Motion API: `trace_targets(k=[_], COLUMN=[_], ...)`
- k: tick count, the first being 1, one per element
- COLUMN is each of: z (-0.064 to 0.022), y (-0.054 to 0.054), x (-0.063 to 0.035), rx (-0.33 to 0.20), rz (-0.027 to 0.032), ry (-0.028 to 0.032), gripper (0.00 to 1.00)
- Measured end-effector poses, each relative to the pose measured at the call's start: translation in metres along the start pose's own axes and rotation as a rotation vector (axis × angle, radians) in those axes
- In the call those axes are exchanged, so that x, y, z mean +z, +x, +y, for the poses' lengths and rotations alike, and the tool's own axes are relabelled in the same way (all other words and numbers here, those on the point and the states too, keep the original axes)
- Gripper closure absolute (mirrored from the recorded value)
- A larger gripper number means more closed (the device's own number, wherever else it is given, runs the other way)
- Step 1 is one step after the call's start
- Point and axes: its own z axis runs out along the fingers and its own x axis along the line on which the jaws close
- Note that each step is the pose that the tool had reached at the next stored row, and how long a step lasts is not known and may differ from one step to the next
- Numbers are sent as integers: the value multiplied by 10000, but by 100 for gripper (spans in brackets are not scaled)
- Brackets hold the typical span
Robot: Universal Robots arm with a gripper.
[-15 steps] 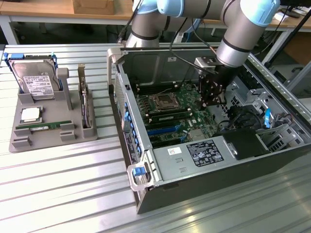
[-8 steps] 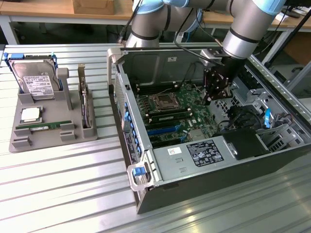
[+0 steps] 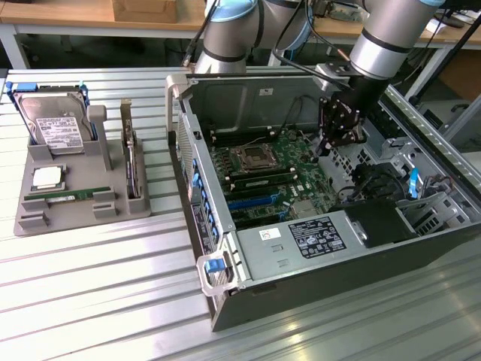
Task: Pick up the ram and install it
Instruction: 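Press down the ram until it locks into place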
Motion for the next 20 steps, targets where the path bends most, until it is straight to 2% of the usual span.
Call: trace_targets(k=[8, 20], z=[0, 0], y=[0, 0], x=[-1, -1], rx=[13, 333], rz=[2, -16], ry=[0, -17], gripper=[89, 89])
